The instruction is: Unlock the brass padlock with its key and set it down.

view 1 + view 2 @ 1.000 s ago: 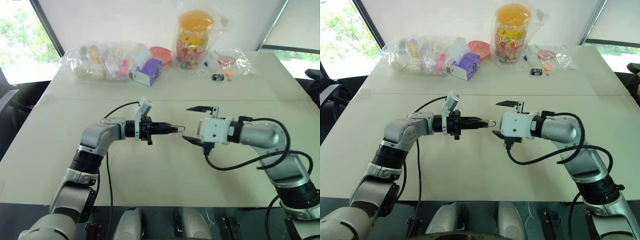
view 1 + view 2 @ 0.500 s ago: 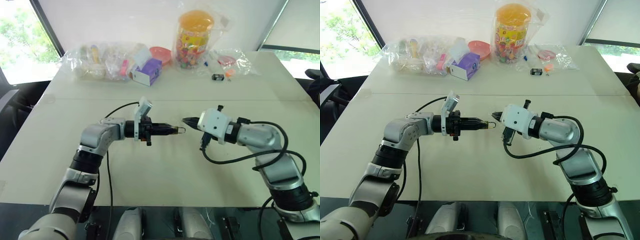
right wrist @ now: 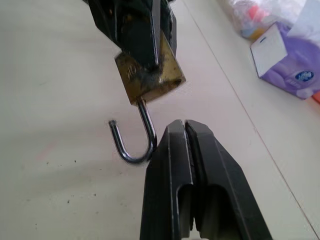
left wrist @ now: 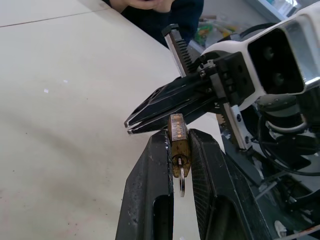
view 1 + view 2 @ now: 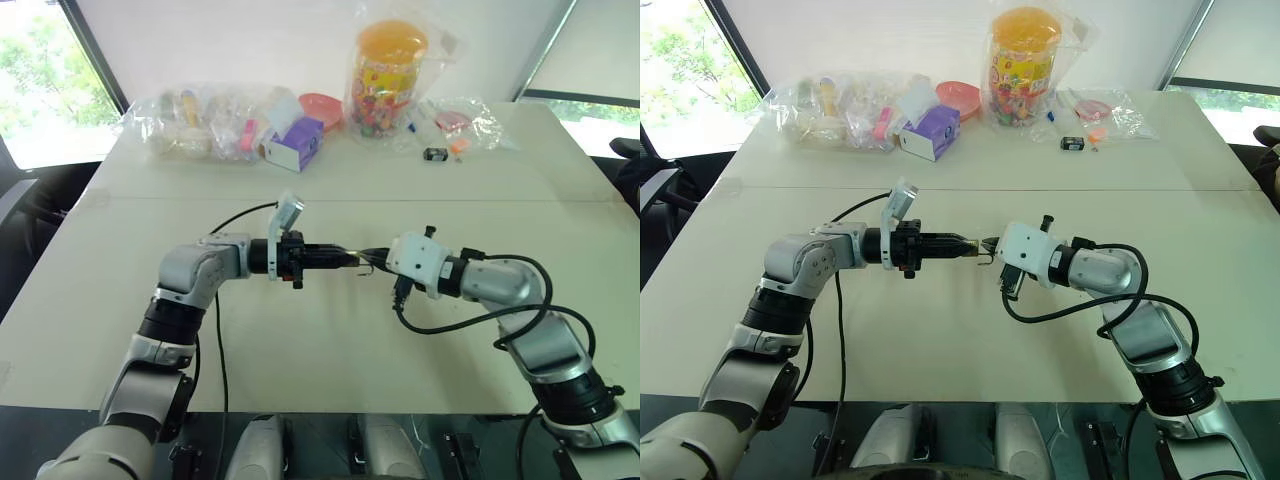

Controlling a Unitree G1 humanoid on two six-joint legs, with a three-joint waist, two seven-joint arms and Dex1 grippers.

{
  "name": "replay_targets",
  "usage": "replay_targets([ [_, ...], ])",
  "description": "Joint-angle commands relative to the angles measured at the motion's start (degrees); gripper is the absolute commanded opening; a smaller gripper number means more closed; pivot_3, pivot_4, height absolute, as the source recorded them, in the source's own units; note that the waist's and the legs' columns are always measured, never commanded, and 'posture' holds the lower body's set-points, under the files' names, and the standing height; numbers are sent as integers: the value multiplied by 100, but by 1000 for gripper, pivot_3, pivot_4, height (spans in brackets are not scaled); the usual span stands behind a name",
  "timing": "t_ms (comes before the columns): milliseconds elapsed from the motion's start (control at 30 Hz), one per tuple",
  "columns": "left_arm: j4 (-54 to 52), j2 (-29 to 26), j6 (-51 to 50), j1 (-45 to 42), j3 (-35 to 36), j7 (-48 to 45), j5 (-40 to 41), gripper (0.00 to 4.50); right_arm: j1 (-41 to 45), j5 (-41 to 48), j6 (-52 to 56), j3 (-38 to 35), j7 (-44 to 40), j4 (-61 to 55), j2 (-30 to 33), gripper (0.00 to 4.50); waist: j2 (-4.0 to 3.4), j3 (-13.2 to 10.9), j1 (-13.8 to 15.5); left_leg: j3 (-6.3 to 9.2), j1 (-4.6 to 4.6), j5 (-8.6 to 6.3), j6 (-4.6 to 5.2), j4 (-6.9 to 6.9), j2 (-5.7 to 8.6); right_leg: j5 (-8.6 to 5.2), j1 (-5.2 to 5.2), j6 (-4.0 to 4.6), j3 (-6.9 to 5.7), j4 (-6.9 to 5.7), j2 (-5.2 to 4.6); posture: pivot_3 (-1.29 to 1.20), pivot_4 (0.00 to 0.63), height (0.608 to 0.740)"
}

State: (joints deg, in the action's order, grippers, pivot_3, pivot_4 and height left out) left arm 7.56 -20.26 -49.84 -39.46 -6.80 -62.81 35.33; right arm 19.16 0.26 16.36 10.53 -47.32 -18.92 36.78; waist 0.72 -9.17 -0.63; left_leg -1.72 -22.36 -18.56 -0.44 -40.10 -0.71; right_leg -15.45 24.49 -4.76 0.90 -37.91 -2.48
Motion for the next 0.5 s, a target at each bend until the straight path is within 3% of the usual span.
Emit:
replay_targets([
  [33, -193, 4, 47, -211, 193, 22, 138, 5, -36, 1, -220, 64, -56, -42, 11, 38, 0, 0, 4, 0, 0, 0, 0, 0, 0, 0, 0, 0, 0, 0, 0, 0, 150, 735],
  [300, -224, 4, 201, -15, 19, 45, -28, 5, -932, -221, -306, -335, 70, -342, 540, 38, 0, 0, 18, 0, -1, 0, 0, 0, 1, 0, 0, 0, 0, 2, -1, 0, 150, 735],
  [500, 166, 403, 558, 120, -267, 364, -396, 5, -2075, 41, 468, -1195, 254, -1651, 743, 38, 0, 0, 32, 1, -1, 0, 0, 0, 1, 0, -1, 0, 1, 2, 0, 0, 150, 735],
])
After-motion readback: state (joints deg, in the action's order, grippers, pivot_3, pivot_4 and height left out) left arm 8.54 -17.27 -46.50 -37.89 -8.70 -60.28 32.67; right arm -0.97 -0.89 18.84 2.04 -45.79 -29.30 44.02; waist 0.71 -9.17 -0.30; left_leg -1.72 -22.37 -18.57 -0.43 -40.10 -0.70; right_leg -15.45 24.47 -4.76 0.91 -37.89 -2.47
